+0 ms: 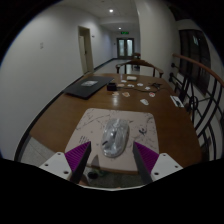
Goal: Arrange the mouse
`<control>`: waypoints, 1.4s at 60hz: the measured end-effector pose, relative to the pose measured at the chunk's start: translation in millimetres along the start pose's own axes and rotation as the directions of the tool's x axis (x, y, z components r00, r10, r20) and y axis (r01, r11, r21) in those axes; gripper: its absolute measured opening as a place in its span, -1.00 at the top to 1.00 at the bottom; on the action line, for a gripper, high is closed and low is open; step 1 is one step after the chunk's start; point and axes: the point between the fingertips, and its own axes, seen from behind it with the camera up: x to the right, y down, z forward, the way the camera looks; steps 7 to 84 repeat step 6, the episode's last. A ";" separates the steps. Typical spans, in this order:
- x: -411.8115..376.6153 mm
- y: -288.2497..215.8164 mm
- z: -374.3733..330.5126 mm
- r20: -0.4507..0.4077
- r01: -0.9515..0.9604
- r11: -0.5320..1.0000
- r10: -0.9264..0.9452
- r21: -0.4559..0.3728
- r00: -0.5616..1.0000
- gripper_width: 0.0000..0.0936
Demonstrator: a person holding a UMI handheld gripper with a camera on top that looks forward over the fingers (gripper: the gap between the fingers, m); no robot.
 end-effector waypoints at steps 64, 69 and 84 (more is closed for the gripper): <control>12.8 14.0 -41.2 0.035 -0.020 0.999 0.020 0.025 0.999 -0.82; 12.8 14.0 -41.2 0.035 -0.020 0.999 0.020 0.025 0.999 -0.82; 12.8 14.0 -41.2 0.035 -0.020 0.999 0.020 0.025 0.999 -0.82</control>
